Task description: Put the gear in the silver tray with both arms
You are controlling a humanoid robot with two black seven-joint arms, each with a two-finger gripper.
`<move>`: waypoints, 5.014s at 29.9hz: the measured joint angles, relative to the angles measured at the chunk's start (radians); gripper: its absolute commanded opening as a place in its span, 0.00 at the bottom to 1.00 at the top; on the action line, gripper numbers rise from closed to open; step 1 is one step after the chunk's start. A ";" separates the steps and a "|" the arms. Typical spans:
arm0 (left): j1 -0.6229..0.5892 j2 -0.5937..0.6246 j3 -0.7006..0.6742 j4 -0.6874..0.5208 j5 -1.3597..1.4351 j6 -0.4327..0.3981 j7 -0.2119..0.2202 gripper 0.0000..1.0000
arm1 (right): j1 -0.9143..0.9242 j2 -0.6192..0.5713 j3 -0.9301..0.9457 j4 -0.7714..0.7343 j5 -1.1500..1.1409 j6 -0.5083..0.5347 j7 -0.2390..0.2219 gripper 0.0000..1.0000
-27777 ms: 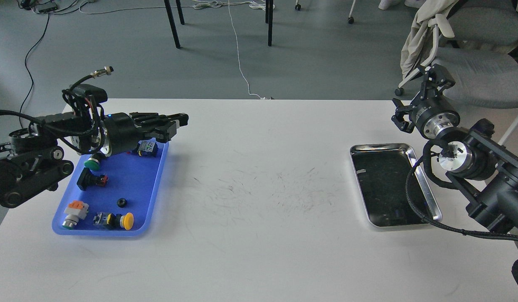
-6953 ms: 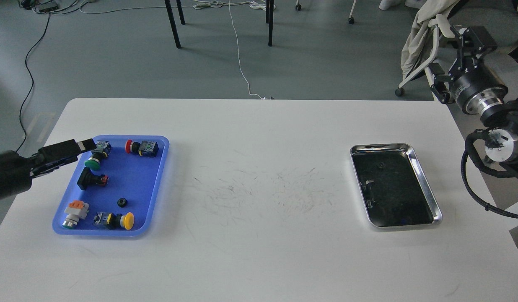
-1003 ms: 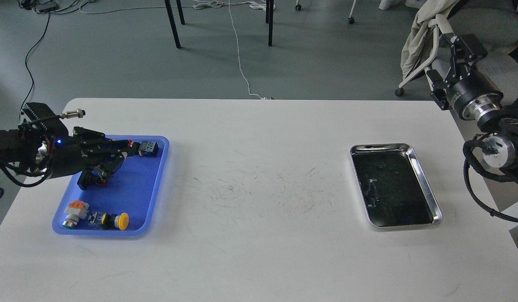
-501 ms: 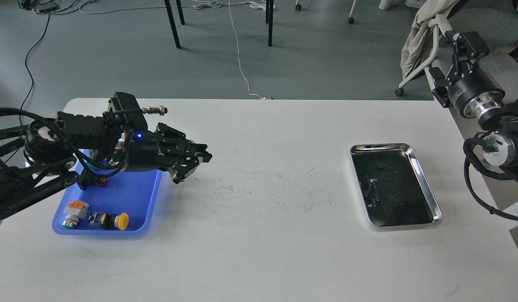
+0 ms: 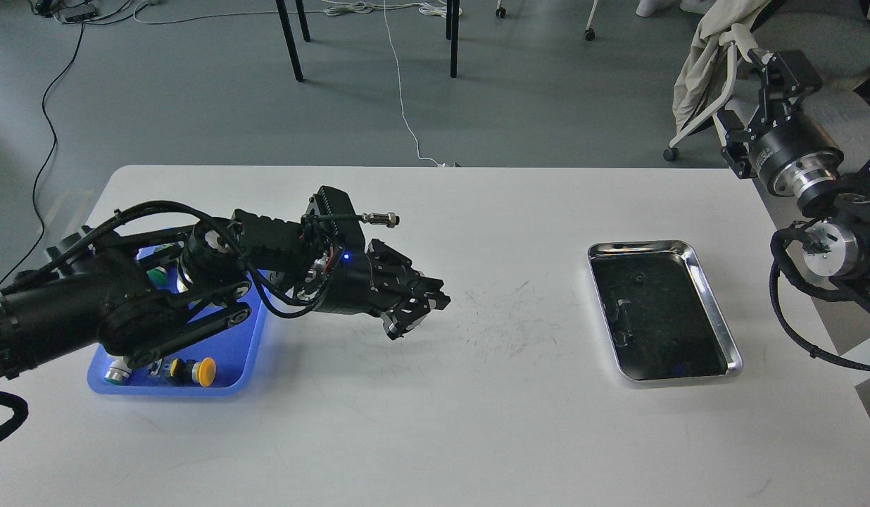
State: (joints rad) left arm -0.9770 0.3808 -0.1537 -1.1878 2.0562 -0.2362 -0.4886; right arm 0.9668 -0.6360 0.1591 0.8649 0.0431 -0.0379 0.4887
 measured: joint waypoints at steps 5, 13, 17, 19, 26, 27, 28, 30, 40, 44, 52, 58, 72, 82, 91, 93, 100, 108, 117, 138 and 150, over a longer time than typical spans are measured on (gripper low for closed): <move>-0.005 -0.072 0.002 0.026 0.014 -0.003 0.000 0.10 | 0.000 0.022 0.002 -0.007 0.000 0.000 0.000 0.96; -0.006 -0.212 0.005 0.110 0.053 -0.003 0.000 0.10 | -0.003 0.032 0.007 -0.034 -0.001 0.000 0.000 0.96; -0.005 -0.305 0.013 0.173 0.067 -0.003 0.000 0.10 | -0.003 0.041 0.006 -0.039 -0.002 0.001 0.000 0.96; -0.005 -0.336 0.017 0.200 0.070 -0.003 0.000 0.10 | -0.002 0.043 0.005 -0.041 -0.002 0.001 0.000 0.96; -0.005 -0.380 0.046 0.309 0.070 0.003 0.000 0.10 | 0.001 0.044 0.001 -0.043 -0.002 0.002 0.000 0.96; -0.004 -0.380 0.046 0.324 0.070 0.004 0.000 0.10 | 0.001 0.044 0.000 -0.043 -0.002 0.002 0.000 0.96; -0.003 -0.381 0.047 0.336 0.070 0.004 0.000 0.10 | 0.001 0.044 -0.001 -0.043 -0.002 0.002 0.000 0.96; -0.002 -0.381 0.047 0.362 0.070 0.005 0.000 0.10 | 0.001 0.044 -0.002 -0.045 -0.003 0.004 0.000 0.96; 0.004 -0.381 0.043 0.440 0.062 0.010 0.000 0.10 | -0.003 0.045 -0.002 -0.067 -0.004 0.012 0.000 0.96; 0.006 -0.381 0.044 0.438 0.053 0.010 0.000 0.10 | -0.003 0.053 -0.004 -0.078 -0.004 0.014 0.000 0.96; 0.001 -0.381 0.043 0.424 0.046 0.008 0.000 0.10 | -0.003 0.056 -0.012 -0.087 -0.013 0.017 0.000 0.97; 0.012 -0.381 0.040 0.402 0.038 0.008 0.000 0.10 | -0.003 0.057 -0.013 -0.087 -0.014 0.018 0.000 0.97; 0.055 -0.381 0.036 0.398 0.035 0.010 0.000 0.11 | -0.010 0.065 -0.013 -0.086 -0.018 0.018 0.000 0.97; 0.088 -0.381 0.038 0.411 0.036 0.020 0.000 0.11 | -0.008 0.065 -0.014 -0.084 -0.019 0.013 0.000 0.97; 0.084 -0.381 0.032 0.413 0.034 0.020 0.000 0.12 | -0.009 0.065 -0.016 -0.081 -0.019 0.010 0.000 0.97; 0.083 -0.381 0.032 0.413 0.034 0.020 0.000 0.14 | -0.009 0.065 -0.016 -0.081 -0.019 0.010 0.000 0.97; 0.078 -0.381 0.030 0.413 0.025 0.020 0.000 0.16 | -0.009 0.064 -0.016 -0.081 -0.019 0.009 0.000 0.97; 0.077 -0.381 0.029 0.413 0.000 0.018 0.000 0.29 | -0.008 0.062 -0.018 -0.081 -0.020 0.010 0.000 0.97; 0.075 -0.381 0.029 0.418 -0.048 0.018 0.000 0.39 | -0.011 0.062 -0.018 -0.081 -0.020 0.012 0.000 0.97; -0.046 -0.362 -0.001 0.408 -0.314 0.017 -0.001 0.61 | 0.007 0.051 -0.018 -0.068 -0.116 0.023 0.000 0.97; -0.061 -0.101 -0.033 0.402 -0.549 0.017 0.000 0.85 | 0.030 0.008 -0.018 -0.006 -0.307 0.070 0.000 0.97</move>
State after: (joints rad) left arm -1.0384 0.2803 -0.1871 -0.7859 1.5070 -0.2190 -0.4888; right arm 0.9965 -0.6278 0.1411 0.8593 -0.2639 0.0322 0.4887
